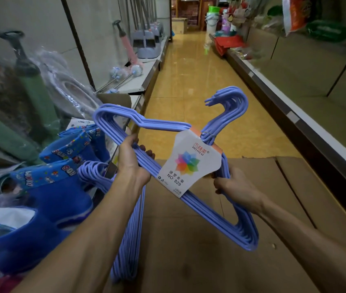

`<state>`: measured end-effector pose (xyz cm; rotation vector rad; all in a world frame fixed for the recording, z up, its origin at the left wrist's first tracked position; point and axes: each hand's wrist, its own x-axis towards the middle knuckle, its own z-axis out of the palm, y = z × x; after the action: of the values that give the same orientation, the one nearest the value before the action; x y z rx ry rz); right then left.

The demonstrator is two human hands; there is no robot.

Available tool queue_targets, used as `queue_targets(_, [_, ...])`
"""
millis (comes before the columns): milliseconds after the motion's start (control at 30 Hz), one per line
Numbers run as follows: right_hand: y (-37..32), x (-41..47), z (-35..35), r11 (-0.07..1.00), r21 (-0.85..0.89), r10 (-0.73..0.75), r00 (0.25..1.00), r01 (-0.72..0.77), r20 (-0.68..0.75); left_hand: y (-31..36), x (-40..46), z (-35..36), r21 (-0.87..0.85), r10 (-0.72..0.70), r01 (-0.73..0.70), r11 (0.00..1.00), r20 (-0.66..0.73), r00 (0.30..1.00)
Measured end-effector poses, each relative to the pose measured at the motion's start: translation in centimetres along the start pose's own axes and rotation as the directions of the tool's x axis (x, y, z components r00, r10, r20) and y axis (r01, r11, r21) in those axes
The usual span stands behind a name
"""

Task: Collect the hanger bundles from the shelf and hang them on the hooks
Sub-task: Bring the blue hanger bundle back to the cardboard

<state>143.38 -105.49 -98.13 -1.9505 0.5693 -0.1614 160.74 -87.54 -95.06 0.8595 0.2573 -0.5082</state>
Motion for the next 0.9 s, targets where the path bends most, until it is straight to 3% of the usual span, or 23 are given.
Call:
queue_targets(167, [-2.3, -1.5, -1.0, 1.0, -0.004, 0.03, 0.998, -0.03, -0.058, 0.3, -3.0, 1.0, -0.019, 0.03, -0.03, 0.999, 0.007, 1.0])
queue_targets(467, [-10.7, -3.6, -5.9, 0.996, -0.023, -0.082, 0.996, 0.081, -0.041, 5.5, -8.8, 5.7, -0.074, 0.102, -0.101, 0.992, 0.018, 0.995])
queue_targets(633, [-22.1, -5.6, -11.1, 0.996, -0.002, -0.09, 0.995, 0.09, -0.035, 14.2, -14.5, 13.8, -0.04, 0.147, -0.145, 0.989, 0.027, 0.989])
queue_targets(900, [-46.1, -9.4, -22.0, 0.98, 0.03, -0.196, 0.98, 0.195, 0.017, 32.3, -26.0, 30.0, -0.059, 0.204, -0.206, 0.977, -0.04, 0.978])
